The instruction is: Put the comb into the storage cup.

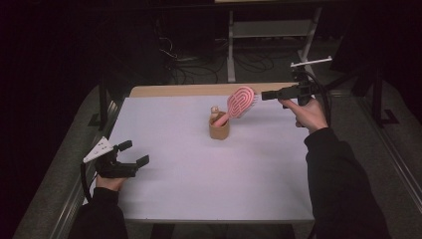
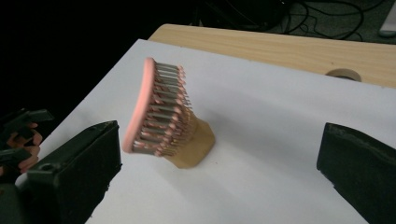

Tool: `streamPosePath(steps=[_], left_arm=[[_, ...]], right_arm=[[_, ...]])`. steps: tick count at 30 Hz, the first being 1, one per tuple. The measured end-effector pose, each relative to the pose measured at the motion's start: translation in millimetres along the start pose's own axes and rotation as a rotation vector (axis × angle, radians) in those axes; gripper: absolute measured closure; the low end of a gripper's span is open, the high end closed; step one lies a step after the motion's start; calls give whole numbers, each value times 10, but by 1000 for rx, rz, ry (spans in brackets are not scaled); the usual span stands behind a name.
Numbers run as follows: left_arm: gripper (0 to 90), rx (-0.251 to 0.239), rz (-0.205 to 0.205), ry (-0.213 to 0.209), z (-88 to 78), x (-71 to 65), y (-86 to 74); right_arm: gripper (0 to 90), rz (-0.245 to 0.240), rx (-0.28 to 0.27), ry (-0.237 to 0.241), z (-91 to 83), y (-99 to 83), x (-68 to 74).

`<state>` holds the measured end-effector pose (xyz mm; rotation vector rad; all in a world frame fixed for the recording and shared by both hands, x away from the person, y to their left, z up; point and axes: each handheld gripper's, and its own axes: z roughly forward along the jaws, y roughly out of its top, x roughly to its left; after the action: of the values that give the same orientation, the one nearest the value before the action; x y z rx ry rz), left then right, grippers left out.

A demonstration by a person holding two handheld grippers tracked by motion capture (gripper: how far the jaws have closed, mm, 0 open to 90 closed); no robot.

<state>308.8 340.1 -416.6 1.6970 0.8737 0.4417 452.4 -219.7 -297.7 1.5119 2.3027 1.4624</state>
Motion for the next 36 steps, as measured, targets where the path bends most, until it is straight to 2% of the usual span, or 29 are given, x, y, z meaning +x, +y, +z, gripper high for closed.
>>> streamPosePath(steps=[11, 21, 36], left_arm=[[0, 5, -3, 3, 3, 1, -6], [0, 3, -1, 5, -5, 4, -8], [0, 8, -4, 3, 0, 0, -10]], right_arm=[[0, -3, -3, -27, -122, -181, -139], [0, -6, 5, -43, -133, -379, -229], [0, -17, -22, -13, -191, -659, -182]])
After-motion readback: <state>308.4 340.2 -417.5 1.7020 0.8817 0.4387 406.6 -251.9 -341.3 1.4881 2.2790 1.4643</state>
